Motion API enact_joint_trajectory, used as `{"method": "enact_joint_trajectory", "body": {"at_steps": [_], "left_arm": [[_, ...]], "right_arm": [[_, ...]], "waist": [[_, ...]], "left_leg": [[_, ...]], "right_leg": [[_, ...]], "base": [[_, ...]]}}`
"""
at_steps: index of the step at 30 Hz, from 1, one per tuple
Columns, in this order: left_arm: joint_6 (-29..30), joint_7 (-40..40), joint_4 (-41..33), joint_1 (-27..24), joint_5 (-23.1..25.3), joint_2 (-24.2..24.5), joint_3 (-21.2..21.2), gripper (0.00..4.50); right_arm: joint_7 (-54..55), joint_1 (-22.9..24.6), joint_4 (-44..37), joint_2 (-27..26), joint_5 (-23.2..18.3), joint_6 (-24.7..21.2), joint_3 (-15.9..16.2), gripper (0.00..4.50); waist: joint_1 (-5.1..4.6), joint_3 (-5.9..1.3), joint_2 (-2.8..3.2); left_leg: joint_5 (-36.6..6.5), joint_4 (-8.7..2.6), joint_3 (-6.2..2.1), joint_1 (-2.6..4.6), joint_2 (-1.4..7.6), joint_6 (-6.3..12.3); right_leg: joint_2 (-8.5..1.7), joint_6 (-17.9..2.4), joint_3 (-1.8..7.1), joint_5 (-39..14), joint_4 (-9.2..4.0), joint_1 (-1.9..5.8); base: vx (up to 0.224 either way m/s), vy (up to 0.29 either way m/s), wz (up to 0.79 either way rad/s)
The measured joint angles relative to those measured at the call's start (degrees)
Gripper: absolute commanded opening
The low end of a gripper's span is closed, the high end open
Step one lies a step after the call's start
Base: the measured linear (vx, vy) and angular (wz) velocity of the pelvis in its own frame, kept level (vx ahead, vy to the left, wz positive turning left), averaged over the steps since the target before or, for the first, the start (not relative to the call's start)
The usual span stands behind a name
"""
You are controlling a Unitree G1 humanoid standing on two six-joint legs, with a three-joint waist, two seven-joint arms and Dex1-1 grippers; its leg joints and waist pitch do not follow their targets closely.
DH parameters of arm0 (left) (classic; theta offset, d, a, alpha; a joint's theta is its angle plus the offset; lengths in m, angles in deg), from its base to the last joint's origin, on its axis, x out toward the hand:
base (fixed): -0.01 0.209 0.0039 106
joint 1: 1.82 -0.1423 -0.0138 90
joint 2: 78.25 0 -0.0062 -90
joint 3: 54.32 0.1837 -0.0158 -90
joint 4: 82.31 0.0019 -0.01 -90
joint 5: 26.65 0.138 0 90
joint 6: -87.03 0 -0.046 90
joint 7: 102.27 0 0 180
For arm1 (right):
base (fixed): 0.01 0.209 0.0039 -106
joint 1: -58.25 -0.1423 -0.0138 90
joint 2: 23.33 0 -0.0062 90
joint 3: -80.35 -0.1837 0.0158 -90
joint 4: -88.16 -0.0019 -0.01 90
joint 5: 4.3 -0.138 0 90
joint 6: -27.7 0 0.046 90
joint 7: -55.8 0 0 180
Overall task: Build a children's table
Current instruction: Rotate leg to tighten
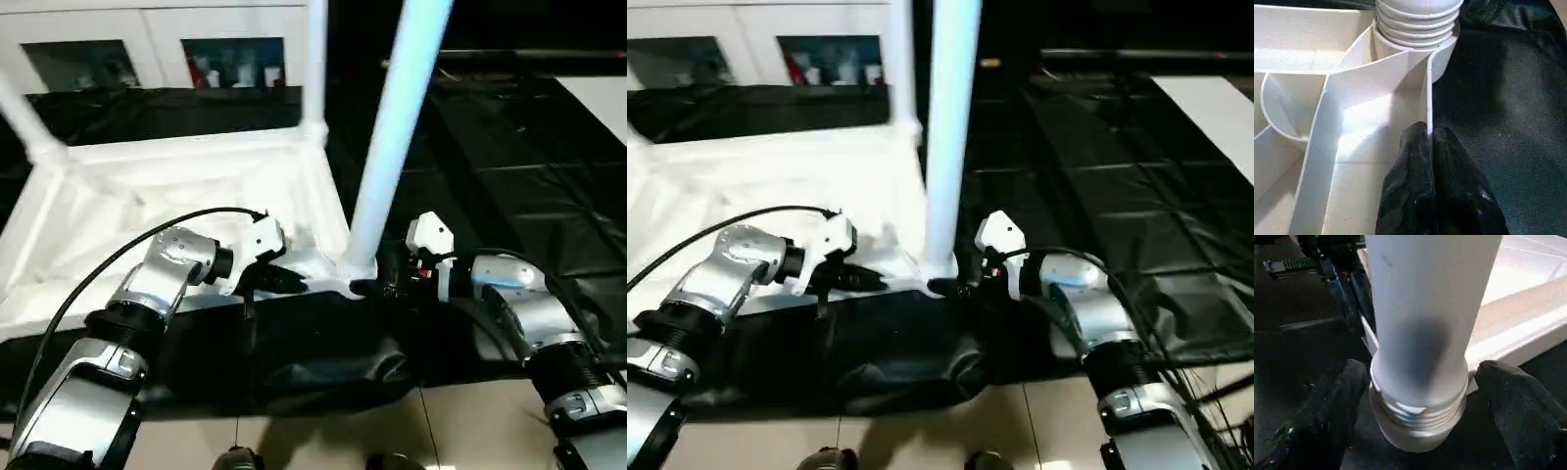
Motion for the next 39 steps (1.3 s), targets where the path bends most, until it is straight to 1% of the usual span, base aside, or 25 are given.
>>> {"method": "enact_joint_trajectory", "body": {"at_steps": [4,5,8,11,12,14,15,16,21,27,29,31,33,35,37,39], "left_arm": [[0.4,0.7,-0.1,0.0,0.0,0.2,0.0,0.00],[0.5,0.8,-0.2,0.0,0.0,0.2,0.0,0.00],[0.5,0.8,-0.4,0.0,0.0,0.2,0.0,0.00],[0.6,0.8,-0.7,-0.1,0.0,0.2,0.0,0.00],[0.7,0.7,-0.8,-0.2,0.0,0.3,0.0,0.00],[1.0,0.6,-1.0,-0.3,0.0,0.4,-0.1,0.00],[1.0,0.6,-1.1,-0.4,0.0,0.4,-0.1,0.00],[1.1,0.5,-1.1,-0.4,0.0,0.5,-0.1,0.00],[1.4,0.4,-1.5,-0.6,0.0,0.6,-0.1,0.00],[1.9,-0.1,-1.5,-0.6,0.1,0.7,-0.2,0.00],[2.5,-2.8,-0.9,-0.4,0.2,-0.1,-1.0,0.00],[3.2,-6.6,0.9,0.6,0.7,-1.6,-1.9,0.00],[3.7,-10.6,2.4,1.6,1.5,-3.7,-2.6,0.00],[3.9,-15.5,5.2,3.4,2.5,-6.0,-2.9,0.00],[3.8,-19.9,7.5,5.0,3.3,-8.0,-2.9,0.00],[3.7,-22.8,8.5,5.6,3.8,-9.3,-2.9,0.00]], "right_arm": [[-0.2,-0.8,1.0,-0.7,0.1,0.2,0.1,3.99],[-0.2,-1.1,1.7,-0.9,0.5,0.3,0.2,3.74],[-0.1,-1.9,3.3,-1.7,1.0,0.4,0.8,3.63],[0.0,-2.3,3.7,-1.9,1.2,0.4,0.8,3.28],[-0.1,-2.4,3.7,-2.0,1.3,0.4,0.8,3.28],[0.0,-2.5,4.2,-2.4,1.3,0.5,0.8,2.99],[-0.1,-2.7,4.6,-2.6,1.3,0.5,0.8,2.99],[-0.1,-2.8,4.8,-2.7,1.3,0.5,0.8,2.84],[-0.1,-3.0,5.4,-2.9,1.4,1.3,0.8,2.72],[1.5,-3.0,6.3,-3.8,1.5,2.2,0.6,2.70],[6.7,-3.0,7.9,-6.2,1.5,2.3,-1.0,2.70],[14.9,-3.0,9.3,-9.6,1.5,2.2,-3.0,2.70],[23.3,-3.0,9.8,-12.7,1.5,0.8,-5.2,2.69],[33.2,-3.9,11.2,-16.1,2.6,0.4,-6.9,2.69],[41.6,-5.8,13.4,-18.3,3.7,0.3,-7.4,2.69],[47.2,-7.0,15.3,-20.0,4.4,0.7,-7.7,2.69]], "waist": [[-0.01,0.00,-0.01],[-0.02,0.00,-0.02],[0.00,0.00,-0.02],[0.01,0.04,-0.09],[0.01,0.04,-0.11],[-0.02,0.02,-0.16],[-0.05,0.02,-0.17],[-0.07,0.01,-0.22],[-0.14,0.00,-0.26],[-0.34,0.00,-0.26],[-0.80,0.00,-0.26],[-1.49,0.00,-0.26],[-1.89,0.00,-0.26],[-2.04,-0.04,-0.19],[-2.10,-0.05,-0.18],[-2.09,-0.15,-0.03]], "left_leg": [[0.0,0.09,0.00,-0.02,0.00,-0.01],[0.0,0.09,0.00,-0.02,0.00,-0.01],[0.0,0.09,0.00,-0.07,0.00,0.00],[0.0,0.10,0.00,-0.08,0.01,0.00],[0.0,0.11,0.00,-0.07,0.01,0.00],[0.0,0.15,0.00,-0.07,0.02,0.00],[0.0,0.17,0.00,-0.07,0.02,0.00],[0.0,0.19,0.00,-0.07,0.02,0.00],[0.0,0.19,0.00,-0.06,0.03,0.00],[0.0,0.20,0.00,-0.02,0.03,0.00],[0.0,0.24,-0.01,0.04,0.04,-0.01],[0.0,0.25,-0.03,0.06,0.02,-0.05],[0.0,0.26,-0.03,0.10,0.01,-0.07],[0.0,0.24,-0.03,0.16,-0.01,-0.08],[0.0,0.20,-0.03,0.17,-0.03,-0.11],[0.0,0.21,-0.03,0.20,-0.04,-0.11]], "right_leg": [[0.00,0.0,0.02,0.0,0.01,0.01],[0.00,0.0,0.02,0.0,0.00,0.01],[0.00,0.0,-0.01,0.0,0.00,-0.02],[0.00,0.0,-0.01,0.0,0.01,-0.02],[0.00,0.0,-0.01,0.0,0.01,-0.02],[0.00,0.0,0.00,0.0,0.02,-0.02],[0.00,0.0,0.01,0.0,0.03,-0.02],[0.00,0.0,0.01,0.0,0.06,-0.01],[0.00,0.0,0.01,0.0,0.07,-0.02],[0.01,0.0,0.02,0.0,0.10,0.01],[0.02,-0.1,0.02,0.1,0.16,0.02],[0.01,-0.1,0.03,0.1,0.13,0.02],[0.01,-0.1,0.06,0.1,0.10,0.05],[0.01,-0.1,0.09,0.1,0.11,0.08],[0.01,-0.1,0.09,0.1,0.07,0.09],[0.01,-0.1,0.12,0.1,0.08,0.12]], "base": [[0.000,0.000,0.00],[0.000,0.000,0.00],[0.000,0.000,0.00],[0.000,0.000,0.00],[0.000,0.000,0.00],[0.000,0.000,0.00],[0.000,0.000,0.00],[0.000,0.000,0.00],[0.000,0.000,0.00],[0.000,0.000,0.00],[0.000,0.000,0.00],[0.000,0.000,0.00],[0.000,0.000,0.00],[0.000,0.000,0.00],[0.000,0.000,0.00],[0.000,0.000,0.00]]}}
